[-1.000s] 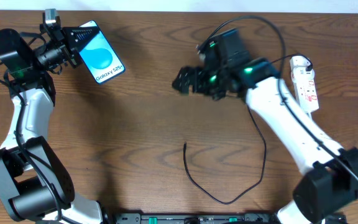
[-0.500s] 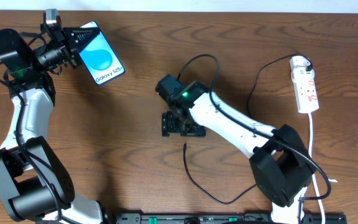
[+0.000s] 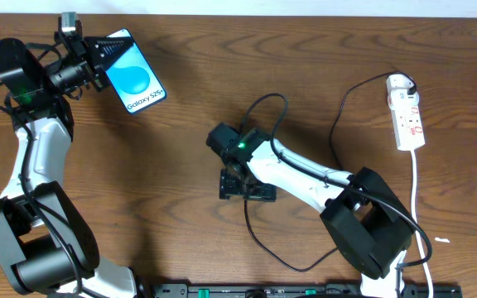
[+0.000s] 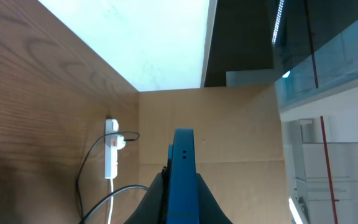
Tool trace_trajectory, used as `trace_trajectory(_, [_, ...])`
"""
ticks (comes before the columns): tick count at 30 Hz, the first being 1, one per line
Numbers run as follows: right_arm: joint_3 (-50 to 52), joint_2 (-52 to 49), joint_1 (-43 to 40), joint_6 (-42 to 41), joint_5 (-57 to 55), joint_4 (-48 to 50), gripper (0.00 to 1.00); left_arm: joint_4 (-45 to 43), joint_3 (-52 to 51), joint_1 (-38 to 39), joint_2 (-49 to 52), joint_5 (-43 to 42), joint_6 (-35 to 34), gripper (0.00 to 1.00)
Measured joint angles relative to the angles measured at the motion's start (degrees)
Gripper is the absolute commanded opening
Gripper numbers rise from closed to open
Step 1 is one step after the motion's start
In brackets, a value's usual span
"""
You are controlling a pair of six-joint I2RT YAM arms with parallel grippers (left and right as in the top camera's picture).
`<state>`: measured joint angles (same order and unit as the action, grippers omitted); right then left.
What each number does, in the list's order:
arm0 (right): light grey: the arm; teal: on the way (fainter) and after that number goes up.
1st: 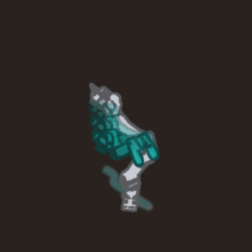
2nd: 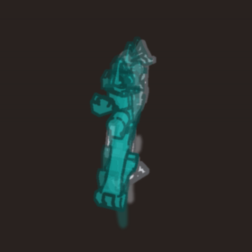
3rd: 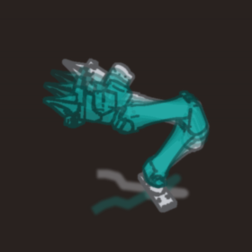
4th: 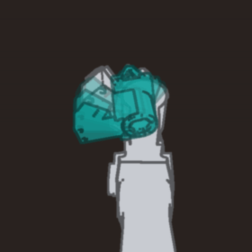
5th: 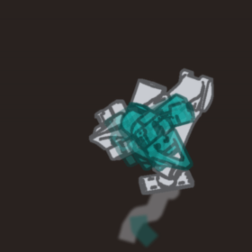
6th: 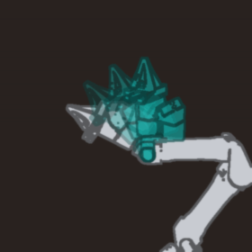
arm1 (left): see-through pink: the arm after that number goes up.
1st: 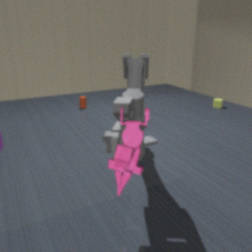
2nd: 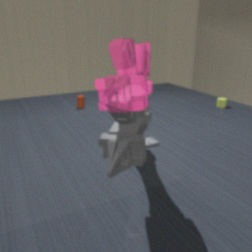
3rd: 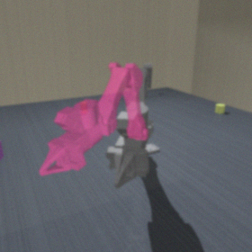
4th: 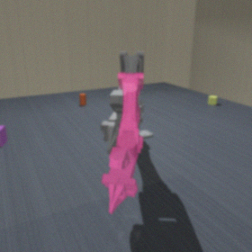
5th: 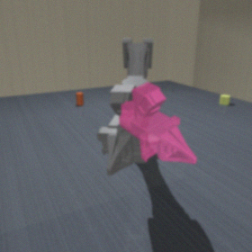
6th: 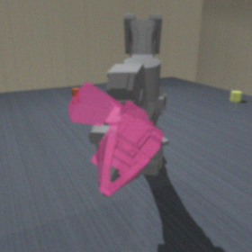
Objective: Plug charger to phone and switch on socket
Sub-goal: 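Move the right gripper down to the black cable's plug end, then close the right gripper on the cable plug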
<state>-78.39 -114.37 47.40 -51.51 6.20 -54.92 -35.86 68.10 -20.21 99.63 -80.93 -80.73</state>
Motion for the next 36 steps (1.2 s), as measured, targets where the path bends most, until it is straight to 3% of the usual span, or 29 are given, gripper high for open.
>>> trace_trajectory(5, [1.42, 0.00, 0.11, -0.31, 0.61, 0.07, 0.76, -0.02, 0.00, 0.00, 0.00, 0.02, 0.00, 0.07])
trace_trajectory(12, [2.40, 0.00, 1.01, -0.85, 1.33, 1.44, 0.60, 0.00, 0.00, 0.00, 0.00, 0.02, 0.00, 0.07])
trace_trajectory(36, [2.40, -1.16, 1.11, -2.89, 1.22, 1.84, 0.49, -0.02, 0.00, 0.00, 0.00, 0.02, 0.00, 0.07])
